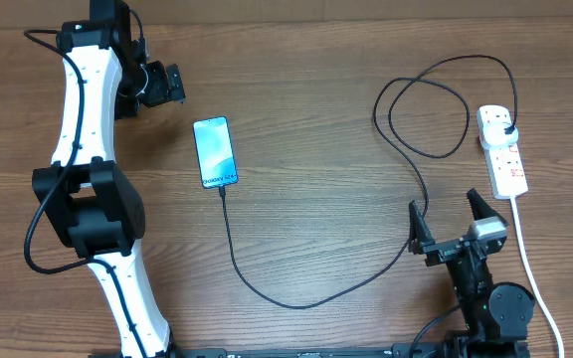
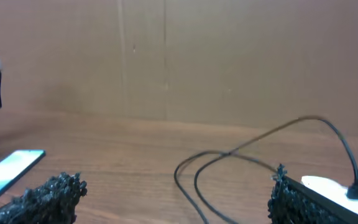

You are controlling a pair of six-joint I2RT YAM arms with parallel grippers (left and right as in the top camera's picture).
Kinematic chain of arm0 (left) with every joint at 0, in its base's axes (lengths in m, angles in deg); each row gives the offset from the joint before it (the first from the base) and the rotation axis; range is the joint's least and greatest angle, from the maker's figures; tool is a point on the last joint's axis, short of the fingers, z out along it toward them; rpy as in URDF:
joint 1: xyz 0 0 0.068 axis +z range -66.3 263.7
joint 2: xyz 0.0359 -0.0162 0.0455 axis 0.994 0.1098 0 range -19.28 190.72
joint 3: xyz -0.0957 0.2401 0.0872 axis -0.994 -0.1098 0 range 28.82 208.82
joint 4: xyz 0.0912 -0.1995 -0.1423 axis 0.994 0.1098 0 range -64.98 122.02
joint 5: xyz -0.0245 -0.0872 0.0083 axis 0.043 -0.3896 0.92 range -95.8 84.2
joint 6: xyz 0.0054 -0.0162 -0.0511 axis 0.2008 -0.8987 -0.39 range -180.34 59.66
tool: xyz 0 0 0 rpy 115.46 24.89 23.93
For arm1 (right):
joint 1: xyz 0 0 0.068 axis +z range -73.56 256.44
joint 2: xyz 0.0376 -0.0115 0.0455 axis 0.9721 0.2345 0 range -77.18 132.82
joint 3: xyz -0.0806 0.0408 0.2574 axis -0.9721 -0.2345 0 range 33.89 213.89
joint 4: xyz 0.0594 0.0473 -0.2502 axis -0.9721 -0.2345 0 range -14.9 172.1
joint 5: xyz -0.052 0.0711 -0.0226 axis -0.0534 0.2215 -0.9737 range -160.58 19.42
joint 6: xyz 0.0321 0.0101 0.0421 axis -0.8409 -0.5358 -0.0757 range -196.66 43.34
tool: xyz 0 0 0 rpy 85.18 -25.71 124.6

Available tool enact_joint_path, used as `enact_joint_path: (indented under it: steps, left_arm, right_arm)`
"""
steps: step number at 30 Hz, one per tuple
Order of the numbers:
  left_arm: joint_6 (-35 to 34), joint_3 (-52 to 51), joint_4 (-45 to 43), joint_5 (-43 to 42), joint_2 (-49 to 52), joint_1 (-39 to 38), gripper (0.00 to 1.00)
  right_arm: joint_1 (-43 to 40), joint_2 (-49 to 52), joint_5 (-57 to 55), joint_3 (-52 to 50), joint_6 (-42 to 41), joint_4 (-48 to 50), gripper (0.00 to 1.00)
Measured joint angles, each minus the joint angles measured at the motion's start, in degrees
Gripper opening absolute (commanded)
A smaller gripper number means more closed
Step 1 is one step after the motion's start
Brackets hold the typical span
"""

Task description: Plug charger to phone and switch on socket

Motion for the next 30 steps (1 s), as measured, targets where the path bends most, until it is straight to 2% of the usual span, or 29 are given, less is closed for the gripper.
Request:
enact_joint_path:
  steps: [3,30]
  left_arm:
    - [0.0,0.0,0.0,0.0,0.0,0.0,1.0]
    - [0.0,0.0,0.0,0.0,0.0,0.0,1.0]
  right_arm:
    - [0.0,0.0,0.0,0.0,0.0,-2.6,1.0]
    - [0.0,0.0,0.0,0.0,-0.1,-2.6,1.0]
